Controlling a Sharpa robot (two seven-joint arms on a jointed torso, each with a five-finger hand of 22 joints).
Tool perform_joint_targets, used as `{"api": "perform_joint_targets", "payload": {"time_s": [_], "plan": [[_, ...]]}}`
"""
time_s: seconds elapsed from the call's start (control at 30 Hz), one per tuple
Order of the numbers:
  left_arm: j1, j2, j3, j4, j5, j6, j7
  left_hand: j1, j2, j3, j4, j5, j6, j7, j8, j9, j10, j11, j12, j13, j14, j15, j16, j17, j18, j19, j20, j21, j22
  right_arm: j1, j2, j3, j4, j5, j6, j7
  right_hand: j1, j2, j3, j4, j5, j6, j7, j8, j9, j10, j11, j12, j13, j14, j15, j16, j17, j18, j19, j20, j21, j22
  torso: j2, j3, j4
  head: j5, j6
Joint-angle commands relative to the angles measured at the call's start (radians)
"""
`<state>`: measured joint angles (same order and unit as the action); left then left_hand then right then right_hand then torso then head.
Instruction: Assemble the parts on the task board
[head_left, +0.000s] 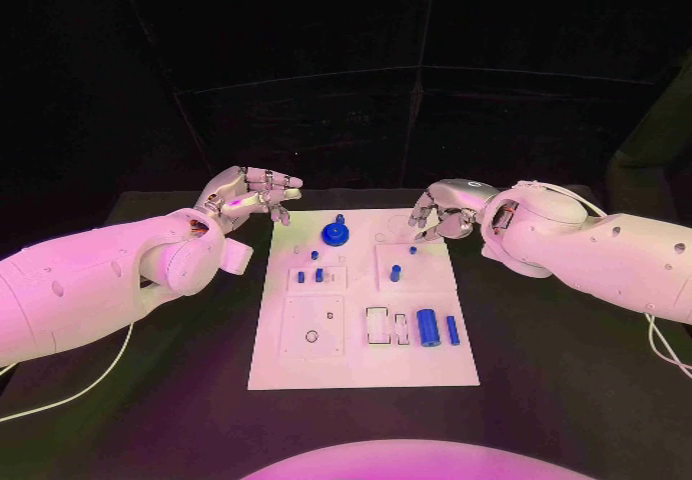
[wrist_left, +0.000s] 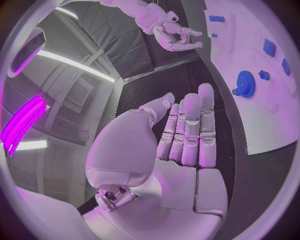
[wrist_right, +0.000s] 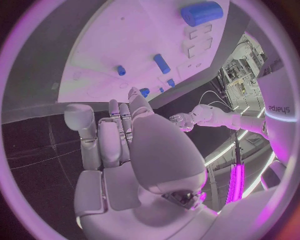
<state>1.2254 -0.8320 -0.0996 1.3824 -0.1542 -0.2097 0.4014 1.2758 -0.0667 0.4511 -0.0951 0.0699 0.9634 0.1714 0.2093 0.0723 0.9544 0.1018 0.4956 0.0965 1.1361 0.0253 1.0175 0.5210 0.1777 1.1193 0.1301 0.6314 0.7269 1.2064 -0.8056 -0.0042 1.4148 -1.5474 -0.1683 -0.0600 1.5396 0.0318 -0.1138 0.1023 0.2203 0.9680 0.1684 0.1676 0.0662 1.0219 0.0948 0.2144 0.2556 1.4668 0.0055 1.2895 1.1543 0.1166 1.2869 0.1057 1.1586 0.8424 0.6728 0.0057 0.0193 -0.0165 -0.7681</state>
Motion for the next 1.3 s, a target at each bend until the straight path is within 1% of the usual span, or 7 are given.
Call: {"api": "perform_joint_targets", "payload": {"time_s": [0.03, 0.17, 0.3, 0.73, 0.87, 1.07, 1.3], "plan": [[0.0, -0.003, 0.0, 0.009, 0.104, 0.018, 0.079, -0.003, 0.0, -0.01, 0.002, -0.006, 0.004, 0.0, 0.007, 0.001, 0.003, 0.002, 0.008, 0.002, -0.009, 0.0, 0.004, -0.002, 0.006, 0.001, -0.003, -0.007, -0.002, -0.006, 0.0, 0.0, 0.009, -0.126, 0.029, -0.051, 0.003, -0.01, -0.002, 0.0, -0.005, -0.007, 0.003, -0.005, -0.001, 0.002, 0.008, -0.015, -0.019, 0.025, 0.009, -0.004, -0.001, 0.013, 0.002, 0.01, -0.001, -0.001, 0.0, 0.0005, 0.0016, -0.007, 0.003], [0.0, -0.008, 0.0, 0.014, 0.108, 0.017, 0.086, -0.004, 0.0, -0.013, 0.003, -0.006, 0.004, 0.0, 0.007, 0.001, 0.002, 0.003, 0.01, 0.002, -0.01, 0.001, 0.005, -0.003, 0.006, 0.002, -0.003, -0.008, -0.003, -0.012, 0.002, 0.0, 0.01, -0.136, 0.042, -0.049, 0.011, -0.009, 0.003, -0.006, -0.007, -0.008, 0.004, -0.008, -0.001, 0.003, 0.01, -0.028, -0.039, 0.025, 0.011, -0.005, -0.001, 0.013, 0.002, 0.013, -0.001, -0.001, 0.001, 0.0011, 0.0024, -0.008, 0.003], [-0.001, -0.016, 0.0, 0.017, 0.11, 0.017, 0.089, -0.003, 0.001, -0.014, 0.003, -0.005, 0.005, 0.0, 0.008, 0.001, 0.001, 0.002, 0.012, 0.003, -0.01, 0.0, 0.006, -0.004, 0.006, 0.002, -0.003, -0.009, -0.004, -0.022, 0.004, 0.0, 0.011, -0.141, 0.061, -0.044, 0.036, 0.004, 0.028, -0.02, -0.056, -0.005, 0.002, -0.012, 0.0, 0.01, 0.009, -0.049, -0.075, 0.024, 0.011, -0.007, -0.004, 0.014, 0.002, 0.013, -0.001, -0.001, 0.001, 0.0005, 0.0029, -0.007, 0.003], [-0.002, -0.02, 0.0, 0.02, 0.111, 0.019, 0.089, -0.001, 0.003, -0.018, 0.002, -0.005, 0.005, 0.0, 0.009, 0.001, -0.002, 0.002, 0.017, 0.004, -0.011, 0.0, 0.007, -0.006, 0.006, 0.003, -0.003, -0.011, -0.006, -0.043, 0.033, 0.0, -0.018, -0.146, 0.069, -0.033, 0.045, 0.017, 0.069, -0.027, -0.068, 0.006, 0.003, -0.019, 0.0, 0.032, 0.011, -0.075, -0.125, 0.024, 0.011, -0.01, -0.007, 0.012, 0.01, 0.014, 0.009, 0.013, 0.0, 0.0007, 0.0013, 0.001, 0.0], [-0.002, -0.02, 0.0, 0.018, 0.111, 0.02, 0.087, -0.003, 0.003, -0.022, 0.003, -0.006, 0.004, 0.001, 0.009, 0.001, -0.004, 0.003, 0.018, 0.004, -0.012, 0.001, 0.008, -0.007, 0.005, 0.004, -0.003, -0.013, -0.007, -0.048, 0.041, 0.0, -0.026, -0.142, 0.071, -0.028, 0.051, 0.027, 0.108, -0.029, -0.102, 0.011, 0.006, -0.027, -0.001, 0.046, 0.012, -0.091, -0.151, 0.025, 0.01, -0.007, -0.004, 0.011, 0.013, 0.014, 0.015, 0.019, 0.001, 0.0007, 0.0016, 0.002, -0.001], [-0.002, -0.019, 0.0, 0.016, 0.111, 0.022, 0.084, -0.003, 0.003, -0.022, 0.003, -0.006, 0.004, 0.001, 0.009, 0.001, -0.004, 0.003, 0.018, 0.004, -0.012, 0.001, 0.008, -0.007, 0.005, 0.004, -0.003, -0.013, -0.007, -0.052, 0.051, 0.0, -0.037, -0.138, 0.079, -0.025, 0.046, 0.024, 0.148, -0.028, -0.108, 0.021, 0.006, -0.035, -0.001, 0.064, 0.011, -0.105, -0.172, 0.025, 0.009, -0.007, -0.006, 0.01, 0.016, 0.013, 0.019, 0.024, 0.0, 0.0011, 0.0016, 0.005, -0.001], [-0.002, -0.018, 0.0, 0.014, 0.111, 0.025, 0.082, -0.004, 0.003, -0.024, 0.004, -0.006, 0.004, 0.001, 0.009, 0.0, -0.005, 0.003, 0.019, 0.004, -0.012, 0.001, 0.008, -0.008, 0.005, 0.004, -0.002, -0.014, -0.008, -0.055, 0.059, 0.0, -0.044, -0.135, 0.104, -0.022, 0.043, 0.014, 0.226, -0.034, -0.105, 0.044, 0.001, -0.041, 0.001, 0.099, 0.006, -0.115, -0.19, 0.023, 0.005, -0.018, -0.026, 0.009, 0.021, 0.011, 0.029, 0.037, 0.001, 0.001, 0.0004, 0.008, -0.004]]}}
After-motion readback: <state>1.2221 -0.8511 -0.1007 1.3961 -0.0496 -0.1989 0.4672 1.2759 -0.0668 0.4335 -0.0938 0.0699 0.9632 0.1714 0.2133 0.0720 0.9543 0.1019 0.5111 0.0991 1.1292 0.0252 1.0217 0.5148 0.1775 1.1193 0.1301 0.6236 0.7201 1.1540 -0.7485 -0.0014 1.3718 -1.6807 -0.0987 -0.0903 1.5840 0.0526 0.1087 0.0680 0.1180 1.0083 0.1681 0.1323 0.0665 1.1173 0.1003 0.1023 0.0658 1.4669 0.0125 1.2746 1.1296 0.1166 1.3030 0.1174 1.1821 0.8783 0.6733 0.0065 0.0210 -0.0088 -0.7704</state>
